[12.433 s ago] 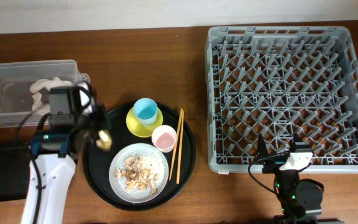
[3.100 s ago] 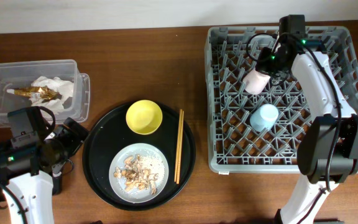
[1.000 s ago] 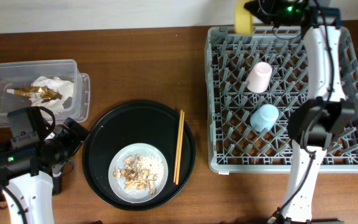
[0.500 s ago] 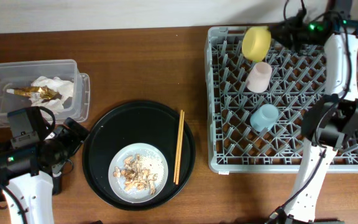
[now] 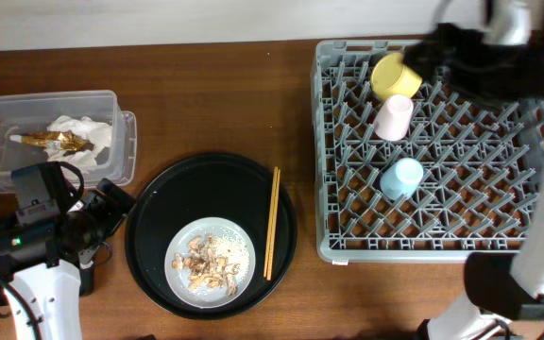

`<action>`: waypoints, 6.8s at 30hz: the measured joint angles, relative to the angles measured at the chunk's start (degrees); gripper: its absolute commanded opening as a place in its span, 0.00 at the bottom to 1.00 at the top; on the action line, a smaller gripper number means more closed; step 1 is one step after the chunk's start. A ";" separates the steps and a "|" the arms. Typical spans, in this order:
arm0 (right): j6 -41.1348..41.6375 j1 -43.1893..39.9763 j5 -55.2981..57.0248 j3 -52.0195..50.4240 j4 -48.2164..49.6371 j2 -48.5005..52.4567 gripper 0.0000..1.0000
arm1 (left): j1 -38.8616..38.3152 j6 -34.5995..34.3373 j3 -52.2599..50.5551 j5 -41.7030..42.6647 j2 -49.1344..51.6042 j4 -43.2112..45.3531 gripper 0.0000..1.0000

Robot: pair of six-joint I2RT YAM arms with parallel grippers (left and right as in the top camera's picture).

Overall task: Sort waste into correct bins and load items into the dishwasher rack
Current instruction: 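Lower the yellow saucer into the rack's back row and adjust it, then release the saucer and move the right gripper back toward the tray, then grasp the wooden chopsticks on the tray with the right gripper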

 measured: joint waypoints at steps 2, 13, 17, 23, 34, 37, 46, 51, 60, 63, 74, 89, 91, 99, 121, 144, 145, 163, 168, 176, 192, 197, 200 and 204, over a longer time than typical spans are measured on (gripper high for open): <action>0.04 8.02 -0.02 -0.33 1.18 3.67 0.98 | 0.00 0.00 0.00 0.02 0.00 0.00 0.99; 2.01 10.40 7.10 -1.20 1.53 9.07 0.98 | 0.00 0.00 0.00 0.02 0.00 0.00 0.99; 2.21 10.95 7.34 -1.60 3.26 10.45 0.98 | 0.00 0.00 0.00 0.02 0.00 0.00 0.99; 2.23 10.95 7.52 -1.97 9.07 10.47 0.98 | 0.00 0.00 0.00 0.02 0.00 0.00 0.99; 2.23 10.95 10.54 -2.78 15.21 11.06 0.98 | 0.00 0.00 0.00 0.02 0.00 0.00 0.99; 2.36 10.97 10.54 -2.78 15.45 14.60 0.98 | 0.00 0.00 0.00 0.02 0.00 -0.02 0.99; 2.40 10.99 10.54 -2.89 19.19 15.52 0.98 | 0.00 0.00 0.00 0.02 0.00 -0.02 0.99; 2.38 10.99 10.54 -2.89 20.61 15.52 0.99 | 0.00 0.00 0.00 0.02 0.00 0.00 0.99; 2.40 10.99 10.54 -2.89 21.79 15.52 0.96 | 0.00 0.00 0.00 0.00 0.00 0.00 0.99; 2.56 11.06 10.56 -2.89 22.29 15.52 0.92 | 0.00 0.00 0.00 0.02 0.00 0.00 0.99; 3.23 13.92 19.76 -2.89 31.56 15.58 0.04 | 0.00 0.00 0.00 0.02 0.00 -0.02 0.99; 1.64 5.44 37.66 -3.10 30.82 35.71 0.04 | 0.00 0.00 0.00 0.02 0.00 0.00 0.99; 1.49 5.44 37.20 -3.10 30.16 37.09 0.04 | 0.00 0.00 0.00 0.02 0.00 -0.02 0.99; 1.79 1.70 39.67 -3.10 26.93 37.73 0.04 | 0.00 0.00 0.00 0.00 0.00 0.00 0.99; 0.94 19.12 10.03 -11.43 -1.62 -5.60 0.98 | 0.00 0.00 0.00 0.02 0.00 0.00 0.99; 9.07 29.11 13.33 -24.52 14.60 2.05 0.96 | 0.00 0.00 0.00 0.02 0.00 0.00 0.99; 9.31 29.11 13.84 -24.52 14.62 2.05 0.95 | 0.00 0.00 0.00 0.02 0.00 0.00 0.99; 9.79 29.11 21.03 -24.52 15.52 6.69 0.99 | 0.00 0.00 0.00 0.02 0.00 0.00 0.99; 9.86 29.11 21.88 -24.52 15.69 6.71 0.99 | 0.00 0.00 0.00 0.02 0.00 0.00 0.99; 9.86 29.11 21.90 -24.52 16.15 10.27 0.99 | 0.00 0.00 0.00 0.02 0.00 0.00 0.99; 9.86 29.11 21.90 -24.52 15.45 10.51 0.99 | 0.00 0.00 0.00 0.02 0.00 0.00 0.99; 9.90 29.11 21.90 -24.52 16.46 10.51 0.99 | 0.00 0.00 0.00 0.00 0.00 0.00 0.99; 10.56 29.11 21.90 -24.52 17.44 10.51 0.98 | 0.00 0.00 0.00 0.02 0.00 0.00 0.99; 11.54 29.11 23.41 -24.52 17.86 10.51 0.77 | 0.00 0.00 0.00 0.00 0.00 0.00 0.99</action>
